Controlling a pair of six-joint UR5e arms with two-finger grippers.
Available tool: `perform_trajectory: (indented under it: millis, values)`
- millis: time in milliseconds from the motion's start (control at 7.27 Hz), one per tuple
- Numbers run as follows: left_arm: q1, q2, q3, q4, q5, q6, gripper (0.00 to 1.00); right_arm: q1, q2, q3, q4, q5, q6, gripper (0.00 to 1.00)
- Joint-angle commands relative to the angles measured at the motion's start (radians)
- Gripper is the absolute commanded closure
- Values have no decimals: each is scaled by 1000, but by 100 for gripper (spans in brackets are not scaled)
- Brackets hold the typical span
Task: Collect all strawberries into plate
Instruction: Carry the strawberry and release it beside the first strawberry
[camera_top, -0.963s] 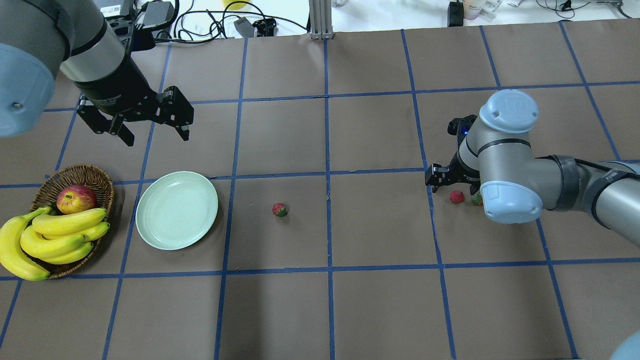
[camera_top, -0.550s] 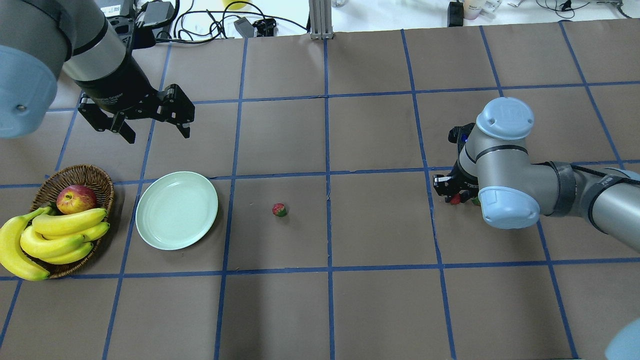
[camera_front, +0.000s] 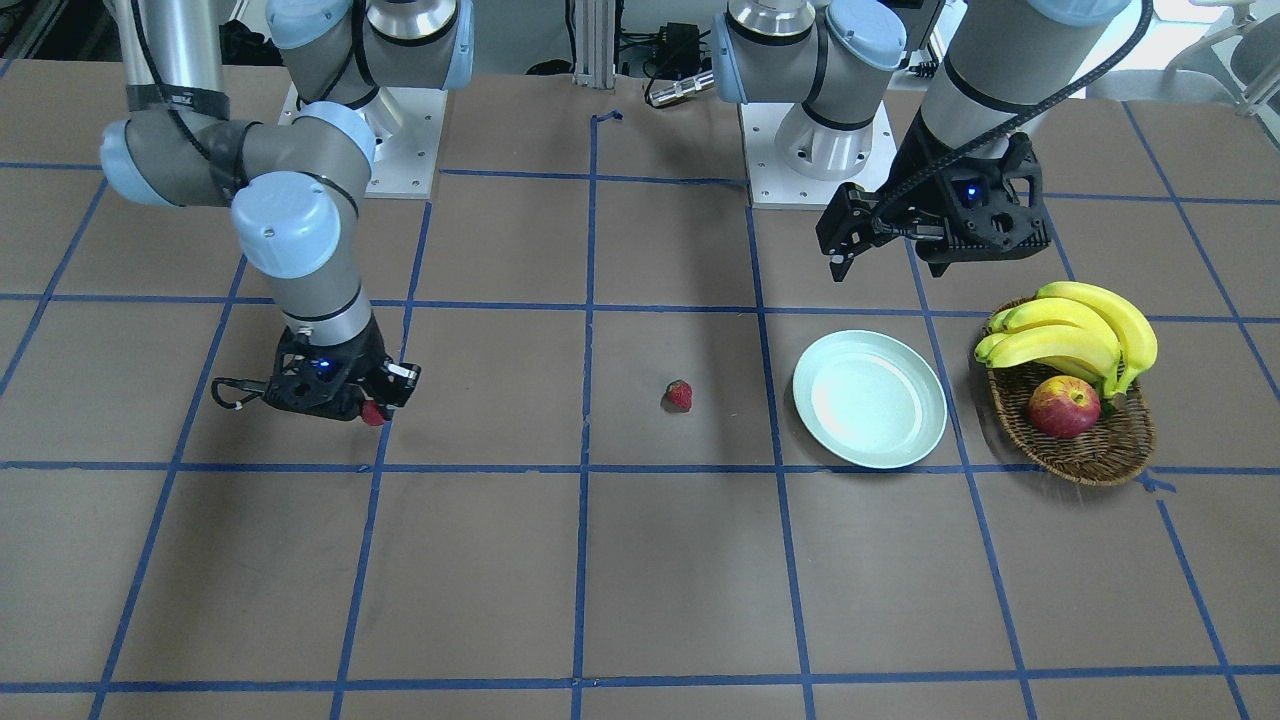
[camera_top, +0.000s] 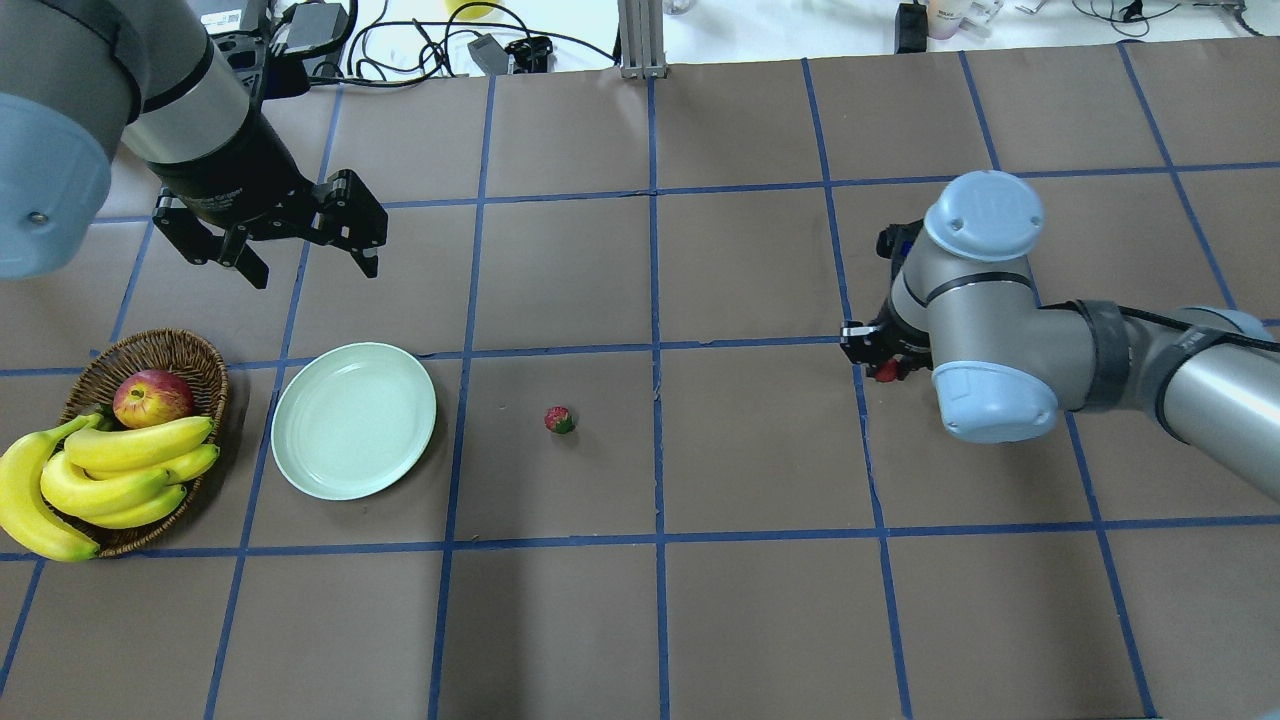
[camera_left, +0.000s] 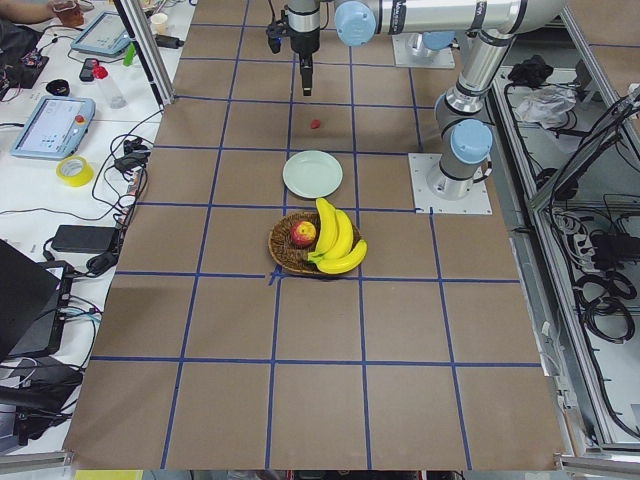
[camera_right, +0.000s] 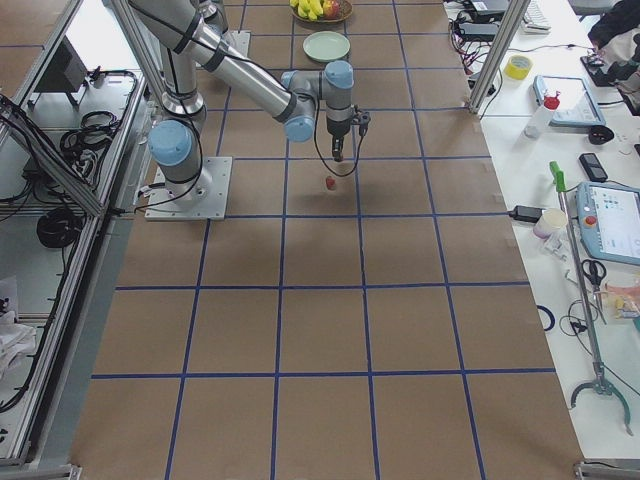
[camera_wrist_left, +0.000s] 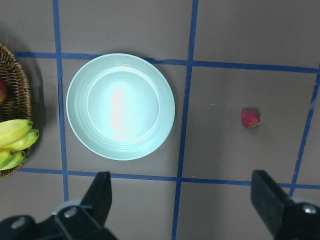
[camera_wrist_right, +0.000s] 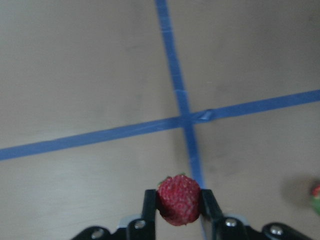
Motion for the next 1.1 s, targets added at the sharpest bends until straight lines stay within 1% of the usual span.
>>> perform_trajectory:
  millis: [0,138,275,412,550,688,825,962]
  values:
    - [0,2,0,0,0,0,0,282,58,-118,14,6,365,100]
    - [2,2,1,2,0,0,0,372,108,-126,-80,14,472,100]
    - [2,2,1,4,-2,0,0,411,148,-126,-124,29,484,100]
    - [2,3,1,4,-2,0,0,435,188,-126,-130,57,485,100]
    - [2,5,0,-4,3,3,0,448,201,-125,-132,60,487,97]
    - [3,5,-6,0,19,11,0,449,204,-123,-132,62,485,50]
    - [3,5,-9,3,27,12,0,447,209,-118,-126,63,479,1]
    - [3,6,-11,-1,30,12,0,447,203,-124,-118,63,461,0]
